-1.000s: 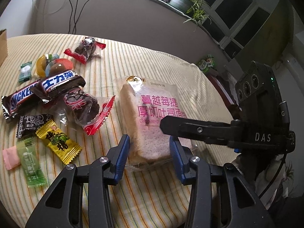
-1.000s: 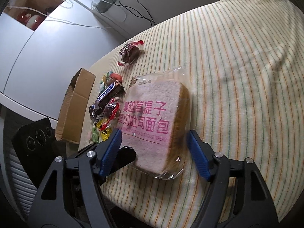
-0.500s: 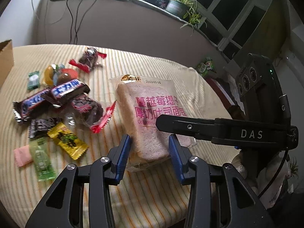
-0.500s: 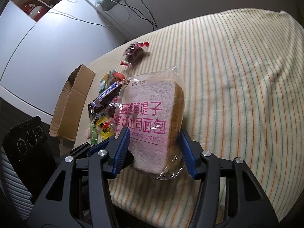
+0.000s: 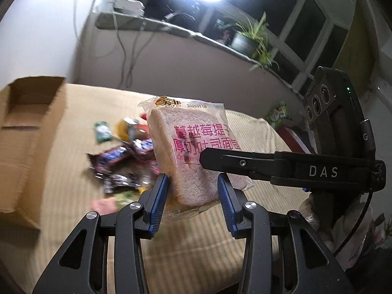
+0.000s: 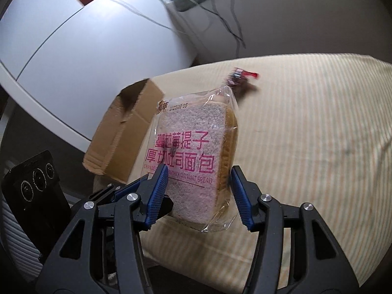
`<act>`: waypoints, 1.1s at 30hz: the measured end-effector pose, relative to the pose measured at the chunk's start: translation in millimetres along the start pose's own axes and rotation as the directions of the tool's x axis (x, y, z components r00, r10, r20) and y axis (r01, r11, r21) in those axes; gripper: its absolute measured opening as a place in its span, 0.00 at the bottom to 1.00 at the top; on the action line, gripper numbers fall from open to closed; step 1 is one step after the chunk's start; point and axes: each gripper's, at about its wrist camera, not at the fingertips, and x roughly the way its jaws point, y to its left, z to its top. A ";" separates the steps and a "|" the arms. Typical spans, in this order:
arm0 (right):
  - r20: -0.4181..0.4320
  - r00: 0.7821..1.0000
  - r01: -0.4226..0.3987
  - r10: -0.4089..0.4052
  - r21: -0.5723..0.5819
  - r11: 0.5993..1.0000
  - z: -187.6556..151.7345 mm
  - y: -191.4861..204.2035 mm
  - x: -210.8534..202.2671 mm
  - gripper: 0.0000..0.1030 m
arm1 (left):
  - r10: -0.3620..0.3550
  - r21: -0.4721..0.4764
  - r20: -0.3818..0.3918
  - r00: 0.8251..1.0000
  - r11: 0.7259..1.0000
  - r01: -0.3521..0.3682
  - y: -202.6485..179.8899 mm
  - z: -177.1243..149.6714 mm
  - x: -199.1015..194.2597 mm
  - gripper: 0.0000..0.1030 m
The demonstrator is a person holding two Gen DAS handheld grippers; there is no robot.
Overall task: Organize snacks
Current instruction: 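Lift the bread loaf with the right tool and lower it into the cardboard box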
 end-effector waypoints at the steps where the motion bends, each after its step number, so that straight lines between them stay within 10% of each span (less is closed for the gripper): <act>1: 0.000 1.000 -0.006 0.006 -0.015 1.000 2.6 8.0 2.6 0.53 | 0.007 -0.005 0.009 1.000 1.000 -0.007 4.0 1.1 -4.1 0.39; 33: -0.154 0.975 -0.197 0.162 -0.254 0.947 48.6 175.9 133.5 0.53 | 0.280 -0.213 0.130 0.951 0.945 -0.249 151.1 5.4 -93.6 0.39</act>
